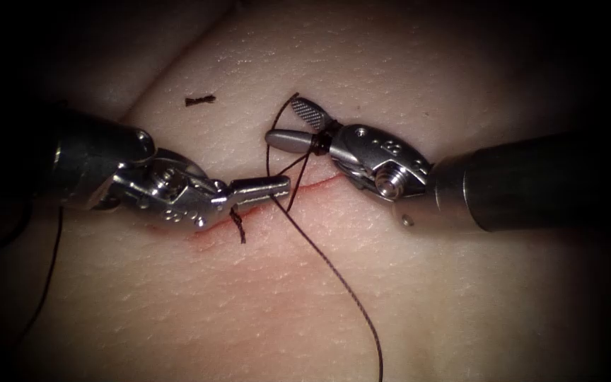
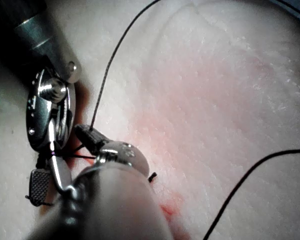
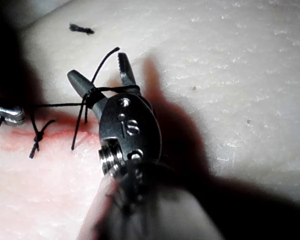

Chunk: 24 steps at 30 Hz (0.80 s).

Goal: Wound Closure

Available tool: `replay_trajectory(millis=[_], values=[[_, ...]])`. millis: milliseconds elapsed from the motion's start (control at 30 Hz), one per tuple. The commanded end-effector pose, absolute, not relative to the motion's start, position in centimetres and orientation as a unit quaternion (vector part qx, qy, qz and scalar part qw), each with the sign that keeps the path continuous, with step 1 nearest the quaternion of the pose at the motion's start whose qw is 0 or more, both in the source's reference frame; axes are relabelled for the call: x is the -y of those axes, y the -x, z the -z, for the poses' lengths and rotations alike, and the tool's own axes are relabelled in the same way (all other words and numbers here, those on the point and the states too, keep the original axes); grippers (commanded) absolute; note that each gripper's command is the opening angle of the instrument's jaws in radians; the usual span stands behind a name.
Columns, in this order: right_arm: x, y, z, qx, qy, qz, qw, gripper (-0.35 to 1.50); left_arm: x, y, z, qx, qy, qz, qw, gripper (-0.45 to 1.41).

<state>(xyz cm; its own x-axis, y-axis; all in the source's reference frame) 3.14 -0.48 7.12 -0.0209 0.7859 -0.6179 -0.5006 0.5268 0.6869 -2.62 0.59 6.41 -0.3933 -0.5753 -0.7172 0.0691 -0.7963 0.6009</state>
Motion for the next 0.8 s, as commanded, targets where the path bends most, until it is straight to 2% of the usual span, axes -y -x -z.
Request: replay_trajectory(millis=[33,233,267,400,800], values=[[0.52,-3.24,-7.19,-0.540,-0.134,-0.468,0.687,0.99,-0.55,2.67,-6.46,0.246,-0.513,0.797,0.202,-0.45],[0.53,-3.30,-7.26,-0.542,-0.139,-0.466,0.685,1.02,-0.56,2.65,-6.46,0.246,-0.513,0.797,0.202,-0.45],[0.51,-3.30,-7.24,-0.547,-0.137,-0.468,0.681,0.96,-0.56,2.65,-6.46,0.246,-0.513,0.797,0.202,-0.45],[0.46,-3.29,-7.18,-0.552,-0.134,-0.474,0.672,0.89,-0.55,2.65,-6.46,0.246,-0.513,0.797,0.202,-0.45],[0.35,-3.35,-7.10,-0.563,-0.121,-0.471,0.668,0.76,-0.54,2.64,-6.46,0.246,-0.512,0.798,0.202,-0.45]])
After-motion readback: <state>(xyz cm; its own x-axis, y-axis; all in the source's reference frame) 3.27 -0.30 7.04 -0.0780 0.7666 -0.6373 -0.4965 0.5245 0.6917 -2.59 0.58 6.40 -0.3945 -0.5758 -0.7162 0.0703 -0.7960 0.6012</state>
